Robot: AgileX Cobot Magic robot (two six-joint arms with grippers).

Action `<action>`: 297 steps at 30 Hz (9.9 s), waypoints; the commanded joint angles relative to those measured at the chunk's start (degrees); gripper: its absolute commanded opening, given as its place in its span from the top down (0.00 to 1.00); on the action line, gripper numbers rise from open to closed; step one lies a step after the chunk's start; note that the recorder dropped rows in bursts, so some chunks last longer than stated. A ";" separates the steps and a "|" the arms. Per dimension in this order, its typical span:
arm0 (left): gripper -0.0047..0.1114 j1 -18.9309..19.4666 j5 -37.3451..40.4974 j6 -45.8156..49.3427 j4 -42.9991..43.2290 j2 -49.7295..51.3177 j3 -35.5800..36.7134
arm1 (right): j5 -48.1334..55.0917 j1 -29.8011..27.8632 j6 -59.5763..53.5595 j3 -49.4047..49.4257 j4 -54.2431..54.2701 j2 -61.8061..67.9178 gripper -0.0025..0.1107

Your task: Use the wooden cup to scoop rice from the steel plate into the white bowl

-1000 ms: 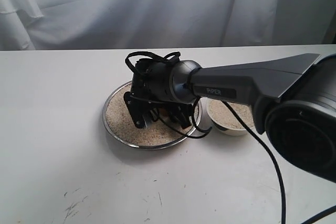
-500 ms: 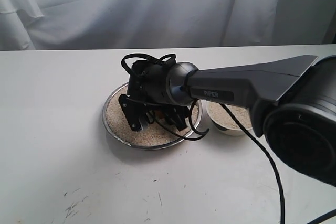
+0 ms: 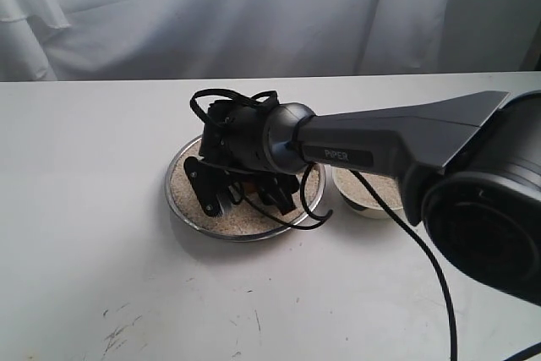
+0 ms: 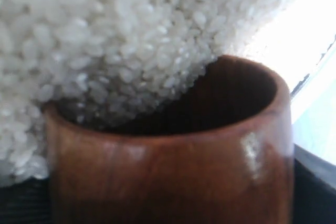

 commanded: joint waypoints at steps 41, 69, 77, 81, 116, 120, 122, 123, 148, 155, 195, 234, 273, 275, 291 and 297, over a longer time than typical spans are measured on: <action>0.96 -0.09 -0.36 -0.18 -0.04 -0.29 0.26 | -13.95 -3.36 -5.96 0.01 19.84 -0.47 0.98; 0.96 -0.09 -0.36 -0.18 -0.04 -0.29 0.26 | -18.33 -9.42 -26.04 0.01 51.15 -0.47 0.98; 0.96 -0.09 -0.36 -0.18 -0.04 -0.29 0.26 | -18.33 -10.27 -30.08 0.01 61.02 -0.47 0.98; 0.96 -0.09 -0.36 -0.18 -0.04 -0.29 0.26 | -18.22 -10.65 -31.77 0.01 63.73 -0.47 0.98; 0.96 -0.09 -0.36 -0.18 -0.04 -0.29 0.26 | -12.38 -18.35 -52.38 0.01 91.59 -1.09 0.98; 0.96 -0.09 -0.36 -0.18 -0.04 -0.29 0.26 | -11.52 -19.54 -54.76 0.01 96.29 -1.09 0.98; 0.96 -0.09 -0.36 -0.18 -0.04 -0.29 0.26 | -9.75 -20.38 -56.78 0.01 98.85 -1.09 0.98; 0.96 -0.09 -0.36 -0.18 -0.04 -0.29 0.26 | -8.81 -20.87 -57.56 0.01 99.64 -1.09 0.98; 0.96 -0.09 -0.36 -0.18 -0.04 -0.29 0.26 | 2.61 -25.96 -50.59 4.37 94.93 -17.80 0.98; 0.96 -0.09 -0.36 -0.18 -0.04 -0.29 0.26 | 0.72 -28.84 -46.24 8.59 86.23 -22.58 0.98; 0.96 -0.09 -0.36 -0.18 -0.04 -0.29 0.26 | -6.85 -36.22 -28.21 29.11 58.23 -31.30 0.98; 0.96 -0.09 -0.36 -0.18 -0.04 -0.29 0.26 | -8.99 -25.15 -2.86 29.11 22.42 -27.88 0.98; 0.96 -0.09 -0.36 -0.18 -0.04 -0.29 0.26 | 1.27 -21.08 8.12 29.11 6.14 -27.88 0.98; 0.96 -0.09 -0.36 -0.18 -0.04 -0.29 0.26 | 1.27 -20.46 8.12 29.11 6.14 -27.88 0.98; 0.96 -0.09 -0.36 -0.18 -0.04 -0.29 0.26 | 6.08 -17.79 12.94 29.11 -1.53 -25.33 0.98; 0.96 -0.09 -0.36 -0.18 -0.04 -0.29 0.26 | 5.65 -15.59 13.94 29.11 -4.78 -25.33 0.98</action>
